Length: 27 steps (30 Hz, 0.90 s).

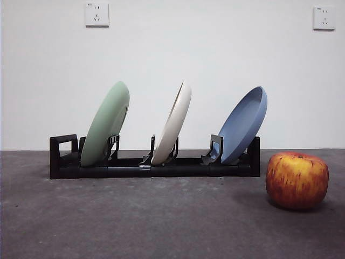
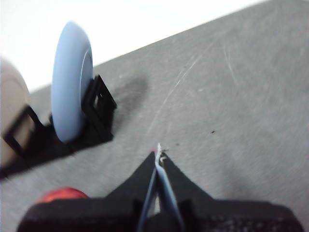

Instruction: Take the green plate from the plate rack,put the plate on the table,take the apple from the table,put the apple in the plate

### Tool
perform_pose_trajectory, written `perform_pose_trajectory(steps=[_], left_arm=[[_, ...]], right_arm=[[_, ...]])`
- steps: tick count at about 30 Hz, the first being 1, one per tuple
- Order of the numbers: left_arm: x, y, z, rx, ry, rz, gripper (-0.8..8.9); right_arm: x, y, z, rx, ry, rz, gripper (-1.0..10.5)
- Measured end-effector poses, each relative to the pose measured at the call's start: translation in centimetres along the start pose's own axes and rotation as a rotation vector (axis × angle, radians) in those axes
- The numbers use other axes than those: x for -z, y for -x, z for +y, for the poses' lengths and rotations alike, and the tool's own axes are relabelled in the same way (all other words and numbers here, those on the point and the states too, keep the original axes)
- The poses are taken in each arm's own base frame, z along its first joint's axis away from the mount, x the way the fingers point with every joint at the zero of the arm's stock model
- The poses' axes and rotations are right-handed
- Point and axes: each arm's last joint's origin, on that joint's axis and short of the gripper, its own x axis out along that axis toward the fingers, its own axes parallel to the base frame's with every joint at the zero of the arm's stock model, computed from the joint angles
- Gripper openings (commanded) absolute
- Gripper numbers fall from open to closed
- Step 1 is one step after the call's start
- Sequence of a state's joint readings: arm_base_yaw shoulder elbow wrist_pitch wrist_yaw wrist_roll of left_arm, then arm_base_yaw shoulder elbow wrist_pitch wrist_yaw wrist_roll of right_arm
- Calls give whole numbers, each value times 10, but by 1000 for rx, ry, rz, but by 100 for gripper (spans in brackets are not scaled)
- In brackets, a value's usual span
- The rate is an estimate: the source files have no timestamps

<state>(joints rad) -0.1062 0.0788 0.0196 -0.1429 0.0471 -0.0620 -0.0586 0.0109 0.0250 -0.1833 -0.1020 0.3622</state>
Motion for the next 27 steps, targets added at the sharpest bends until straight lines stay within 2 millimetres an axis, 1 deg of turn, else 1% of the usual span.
perform_pose_trajectory(steps=[3,5,7,10,12,14,15,19,21,24,27], left_arm=[[-7,3,-3,97,129,20,-5],[-20,8,-6,159,206,3,-5],[-38,14,-9,227,255,-28,-6],[-67,25,-14,319,279,-76,-6],[-89,33,-16,362,279,-99,-6],[-108,39,-18,379,281,-101,-6],[-120,42,-19,382,284,-97,-6],[-157,48,-22,371,292,-50,-6],[-175,49,-23,361,287,-8,-6],[-200,47,-25,344,265,73,-6],[-225,45,-26,342,226,156,-6]], right_arm=[[-5,1,3,-35,-156,-23,-16],[-18,5,9,-100,-226,-71,-16],[-38,13,19,-188,-250,-151,-16],[-75,32,36,-298,-248,-255,-16],[-99,43,48,-362,-237,-273,-16],[-118,49,57,-417,-224,-265,-16],[-132,51,64,-457,-214,-249,-16],[-175,53,85,-596,-176,-148,-16],[-195,49,95,-658,-170,-53,-16],[-220,38,107,-732,-167,95,-16],[-243,28,116,-757,-143,201,-16]])
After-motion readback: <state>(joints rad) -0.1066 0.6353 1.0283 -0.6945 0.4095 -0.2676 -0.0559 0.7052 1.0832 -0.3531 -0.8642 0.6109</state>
